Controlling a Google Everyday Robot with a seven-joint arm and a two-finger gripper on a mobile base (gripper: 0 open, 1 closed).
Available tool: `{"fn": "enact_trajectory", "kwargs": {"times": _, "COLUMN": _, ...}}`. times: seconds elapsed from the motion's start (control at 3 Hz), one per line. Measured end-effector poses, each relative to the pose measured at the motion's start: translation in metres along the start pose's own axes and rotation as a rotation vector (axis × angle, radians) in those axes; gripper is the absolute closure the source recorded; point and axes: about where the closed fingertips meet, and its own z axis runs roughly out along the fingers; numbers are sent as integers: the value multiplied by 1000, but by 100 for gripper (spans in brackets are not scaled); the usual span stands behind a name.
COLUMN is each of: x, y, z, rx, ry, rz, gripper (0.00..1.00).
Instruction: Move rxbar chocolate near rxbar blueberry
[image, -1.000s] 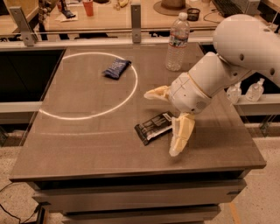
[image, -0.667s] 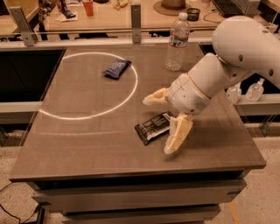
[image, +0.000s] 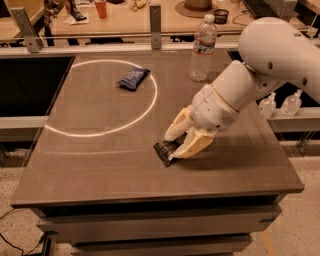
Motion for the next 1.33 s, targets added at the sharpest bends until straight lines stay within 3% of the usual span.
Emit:
{"fn": "enact_trajectory", "kwargs": {"times": 0.33, "x": 0, "y": 1, "z": 0, "rx": -9, "ry": 7, "rz": -2, "gripper": 87}}
{"fn": "enact_trajectory", "kwargs": {"times": 0.67, "x": -1, "y": 2, "z": 1, "rx": -24, "ry": 13, "rz": -10, "gripper": 85}}
{"fn": "enact_trajectory", "kwargs": {"times": 1.33, "x": -2, "y": 2, "z": 3, "rx": -30, "ry": 27, "rz": -13, "gripper": 37}}
